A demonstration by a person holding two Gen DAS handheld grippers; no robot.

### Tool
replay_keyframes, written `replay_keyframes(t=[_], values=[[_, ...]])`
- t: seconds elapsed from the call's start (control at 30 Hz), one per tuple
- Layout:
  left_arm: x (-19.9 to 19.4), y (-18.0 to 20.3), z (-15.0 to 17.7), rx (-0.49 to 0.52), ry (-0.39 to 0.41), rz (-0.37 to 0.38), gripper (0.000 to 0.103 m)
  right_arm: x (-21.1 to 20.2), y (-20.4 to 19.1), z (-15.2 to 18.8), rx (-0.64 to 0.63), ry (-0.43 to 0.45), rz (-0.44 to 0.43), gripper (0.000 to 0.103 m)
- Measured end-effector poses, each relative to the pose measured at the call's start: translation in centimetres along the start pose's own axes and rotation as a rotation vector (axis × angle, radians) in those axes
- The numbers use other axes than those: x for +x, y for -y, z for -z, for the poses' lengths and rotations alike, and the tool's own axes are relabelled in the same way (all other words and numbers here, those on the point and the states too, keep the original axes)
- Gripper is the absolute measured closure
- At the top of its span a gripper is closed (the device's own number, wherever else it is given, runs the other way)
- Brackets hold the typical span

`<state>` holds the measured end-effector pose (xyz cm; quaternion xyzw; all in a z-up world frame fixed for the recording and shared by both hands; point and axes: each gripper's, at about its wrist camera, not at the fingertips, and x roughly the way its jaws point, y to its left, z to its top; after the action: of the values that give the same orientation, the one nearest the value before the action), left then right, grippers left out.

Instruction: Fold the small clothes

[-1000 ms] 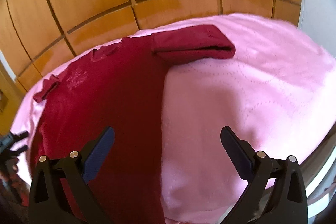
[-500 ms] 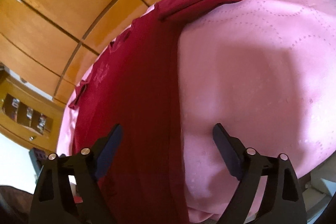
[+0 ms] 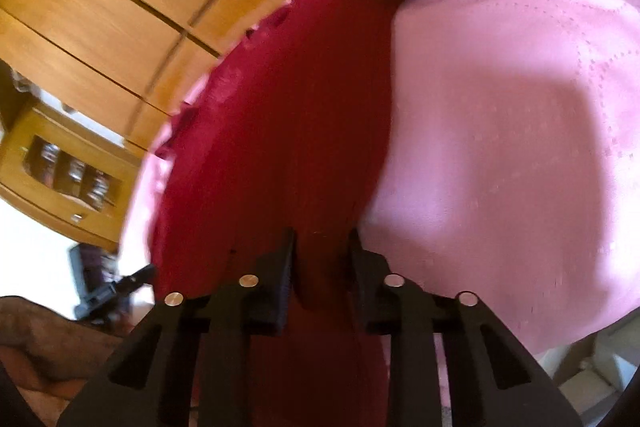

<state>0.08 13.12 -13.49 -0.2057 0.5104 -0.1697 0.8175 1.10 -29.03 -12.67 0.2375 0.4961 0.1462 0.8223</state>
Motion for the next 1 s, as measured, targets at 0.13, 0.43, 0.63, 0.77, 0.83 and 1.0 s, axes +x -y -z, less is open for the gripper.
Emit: replay_keyframes(t=[0.13,0.43,0.63,0.77,0.83,1.0], values=[[-2.1,-1.8,-0.1,-0.016,-0.001,0.067,0.095,-1.7,-0.5,-0.8,-0.046,0.085,0.075,0.090],[-3.8,-2.8,0.3,0.057,-0.032,-0.052,0.095,-1.3,1.0,-1.4,-0.022,0.050,0.128,0.090],[-3.2,-3.2,0.0,0.024,-0.036,-0.030,0.056,-1.8,1.5,-1.6,0.015,0.109,0.122,0.036],[-5.3,-2.0,-2.2,0.062,0.093,-0.097,0.022,-4.2,0.4,-2.4,-0.057,0.251,0.256,0.024],[-5.8,-1.4,-3.8,0.082,0.159,-0.133,0.014,-4.2,0.1,-3.2,-0.067,0.278,0.256,0.023],[-3.7,-0.6,-8.6,0.009,0.257,-0.236,0.005,-2.2,-1.7,-5.3,-0.107,0.281,0.270,0.013]])
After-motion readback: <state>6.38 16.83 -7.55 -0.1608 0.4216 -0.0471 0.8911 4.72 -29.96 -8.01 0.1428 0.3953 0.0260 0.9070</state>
